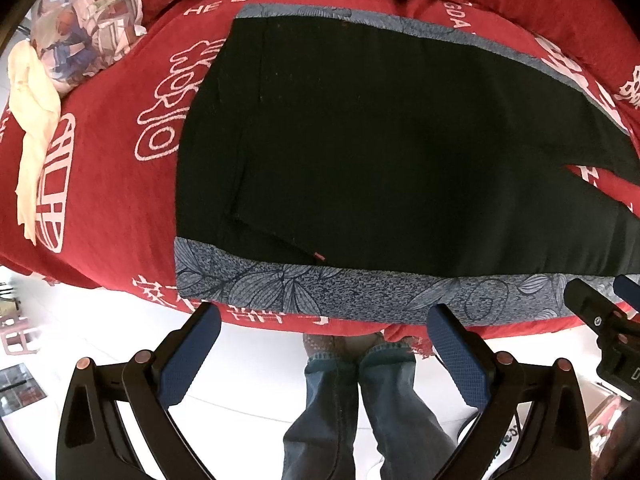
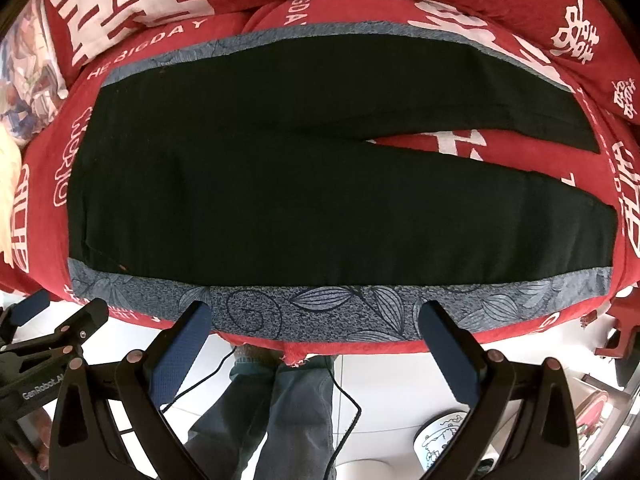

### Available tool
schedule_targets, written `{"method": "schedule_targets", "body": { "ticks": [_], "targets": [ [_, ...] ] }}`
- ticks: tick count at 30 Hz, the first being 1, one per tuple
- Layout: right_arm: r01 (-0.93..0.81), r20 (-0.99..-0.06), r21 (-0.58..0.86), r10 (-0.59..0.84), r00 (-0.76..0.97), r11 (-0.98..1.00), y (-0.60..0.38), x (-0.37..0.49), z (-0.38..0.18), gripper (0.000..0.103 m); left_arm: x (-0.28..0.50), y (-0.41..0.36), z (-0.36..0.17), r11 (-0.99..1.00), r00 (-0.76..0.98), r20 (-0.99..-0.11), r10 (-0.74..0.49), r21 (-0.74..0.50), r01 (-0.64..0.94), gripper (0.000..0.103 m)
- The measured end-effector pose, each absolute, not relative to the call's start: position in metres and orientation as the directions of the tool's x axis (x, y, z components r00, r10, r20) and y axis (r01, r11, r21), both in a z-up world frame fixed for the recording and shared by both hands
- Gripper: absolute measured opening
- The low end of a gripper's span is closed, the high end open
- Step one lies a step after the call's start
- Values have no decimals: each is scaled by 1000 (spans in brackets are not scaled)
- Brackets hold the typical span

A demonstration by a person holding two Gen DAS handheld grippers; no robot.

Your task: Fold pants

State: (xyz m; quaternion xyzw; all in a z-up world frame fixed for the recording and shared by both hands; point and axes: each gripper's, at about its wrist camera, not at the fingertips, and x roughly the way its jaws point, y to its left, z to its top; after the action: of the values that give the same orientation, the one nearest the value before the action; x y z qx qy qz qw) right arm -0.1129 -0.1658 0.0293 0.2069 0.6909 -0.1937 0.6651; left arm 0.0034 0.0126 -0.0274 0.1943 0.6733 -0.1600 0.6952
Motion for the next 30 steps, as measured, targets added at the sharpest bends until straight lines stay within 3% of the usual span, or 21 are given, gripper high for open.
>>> {"method": "schedule_targets", "body": {
  "ticks": [30],
  "targets": [
    [555, -997, 24, 64, -53, 832, -158, -107, 10, 103, 12, 29, -37, 891, 53, -997, 63, 80, 447, 103]
  ]
}}
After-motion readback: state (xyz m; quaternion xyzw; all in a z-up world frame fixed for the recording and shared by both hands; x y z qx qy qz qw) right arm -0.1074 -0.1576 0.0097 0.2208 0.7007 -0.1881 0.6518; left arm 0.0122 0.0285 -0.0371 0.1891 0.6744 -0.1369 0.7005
